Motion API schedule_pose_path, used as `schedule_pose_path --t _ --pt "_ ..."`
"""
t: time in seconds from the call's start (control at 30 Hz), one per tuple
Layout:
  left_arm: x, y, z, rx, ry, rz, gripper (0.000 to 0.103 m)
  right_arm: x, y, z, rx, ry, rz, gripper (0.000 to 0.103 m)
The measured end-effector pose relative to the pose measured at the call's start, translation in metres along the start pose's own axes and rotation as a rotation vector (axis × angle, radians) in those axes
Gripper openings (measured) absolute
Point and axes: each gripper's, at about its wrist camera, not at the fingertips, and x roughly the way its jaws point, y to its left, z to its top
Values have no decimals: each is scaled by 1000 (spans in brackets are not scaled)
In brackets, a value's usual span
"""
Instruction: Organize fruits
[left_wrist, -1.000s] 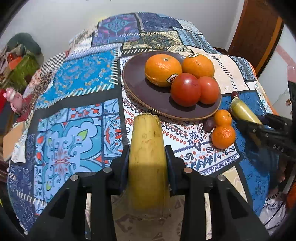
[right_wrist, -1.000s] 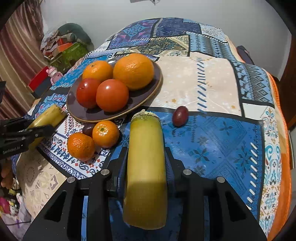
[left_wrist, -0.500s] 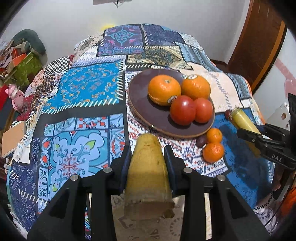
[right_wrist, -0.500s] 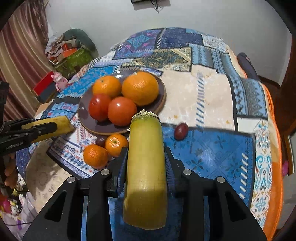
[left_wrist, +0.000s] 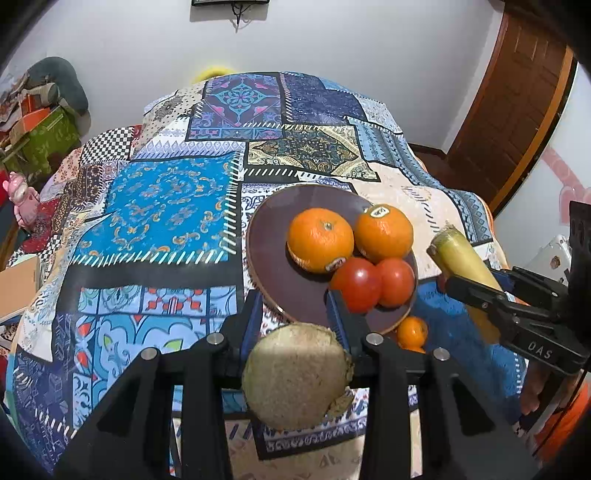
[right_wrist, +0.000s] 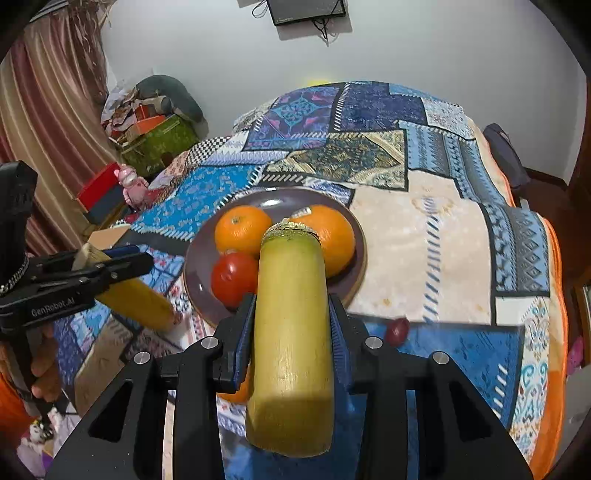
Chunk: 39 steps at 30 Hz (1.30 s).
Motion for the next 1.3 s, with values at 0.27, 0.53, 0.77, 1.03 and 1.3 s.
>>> schedule_pose_path --t 0.27,0.53,0.77,1.03,1.3 --pt "10 6 1 -9 17 -7 36 7 8 9 -14 -10 12 34" --pt "12 23 -37 2 150 -35 36 7 4 3 -12 15 13 34" --pt "3 20 -59 42 138 -22 36 5 1 3 5 14 14 34" --pt "12 36 -31 -75 96 29 47 3 2 4 -13 10 1 34" --pt "50 51 -6 -155 101 74 52 9 -2 2 7 20 25 34"
